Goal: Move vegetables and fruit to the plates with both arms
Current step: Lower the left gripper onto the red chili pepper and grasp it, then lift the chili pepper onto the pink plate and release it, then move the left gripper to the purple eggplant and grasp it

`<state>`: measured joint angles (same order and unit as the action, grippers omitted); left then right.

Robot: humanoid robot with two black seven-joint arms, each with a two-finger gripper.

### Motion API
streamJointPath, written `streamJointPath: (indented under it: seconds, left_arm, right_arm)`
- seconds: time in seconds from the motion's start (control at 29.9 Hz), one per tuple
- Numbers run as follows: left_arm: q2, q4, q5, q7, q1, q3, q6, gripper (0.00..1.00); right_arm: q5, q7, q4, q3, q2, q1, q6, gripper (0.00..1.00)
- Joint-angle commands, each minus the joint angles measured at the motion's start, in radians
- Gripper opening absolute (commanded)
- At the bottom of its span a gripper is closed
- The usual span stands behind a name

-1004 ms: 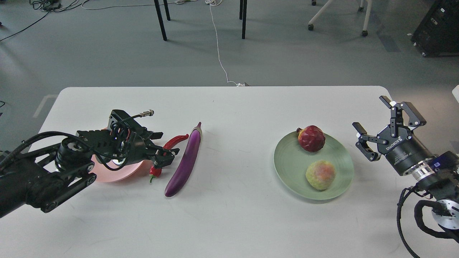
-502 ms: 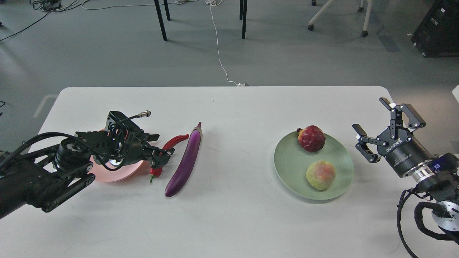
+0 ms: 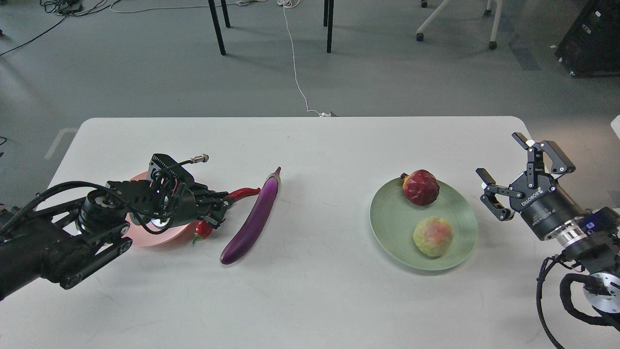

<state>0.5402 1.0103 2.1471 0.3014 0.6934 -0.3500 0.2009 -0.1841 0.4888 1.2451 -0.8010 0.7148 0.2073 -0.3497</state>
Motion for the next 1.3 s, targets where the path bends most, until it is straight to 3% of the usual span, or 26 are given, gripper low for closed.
streamJointPath:
  seconds: [0.0, 0.3, 0.47, 0.7, 0.84, 0.97, 1.1, 1.27]
  left_arm:
    - [0.009, 0.014, -0.007, -0.001, 0.005, -0.009, -0.003, 0.13]
    - [0.15, 0.054, -0.17, 0.001, 0.072, -0.02, -0.008, 0.13]
    - [0.253, 0.054, -0.22, 0.004, 0.054, -0.009, -0.008, 0.13]
    - [0.308, 0.04, -0.319, 0.001, -0.005, -0.004, -0.008, 0.19]
    - [0.313, 0.03, -0.32, 0.001, -0.037, -0.007, -0.009, 0.31]
    - [0.316, 0.019, -0.319, 0.002, -0.038, -0.007, -0.011, 0.5]
    - [0.319, 0.021, -0.319, 0.002, -0.037, -0.009, -0.011, 0.75]
    - [0.326, 0.108, -0.317, -0.001, -0.022, -0.024, -0.041, 0.78]
  right_arm:
    - [0.0, 0.0, 0.0, -0.006, 0.0, 0.0, 0.0, 0.97]
    - [0.0, 0.0, 0.0, -0.009, 0.0, 0.0, 0.0, 0.97]
    - [0.0, 0.0, 0.0, -0.007, -0.001, 0.0, 0.0, 0.97]
    - [-0.009, 0.0, 0.0, -0.009, -0.003, 0.0, 0.0, 0.97]
    - [-0.011, 0.0, 0.002, -0.011, -0.003, 0.0, 0.0, 0.97]
    - [-0.011, 0.0, 0.002, -0.015, -0.003, 0.0, 0.0, 0.97]
    - [-0.012, 0.0, 0.002, -0.015, -0.003, 0.001, 0.0, 0.97]
    - [-0.012, 0.0, 0.002, -0.017, -0.003, 0.001, 0.0, 0.97]
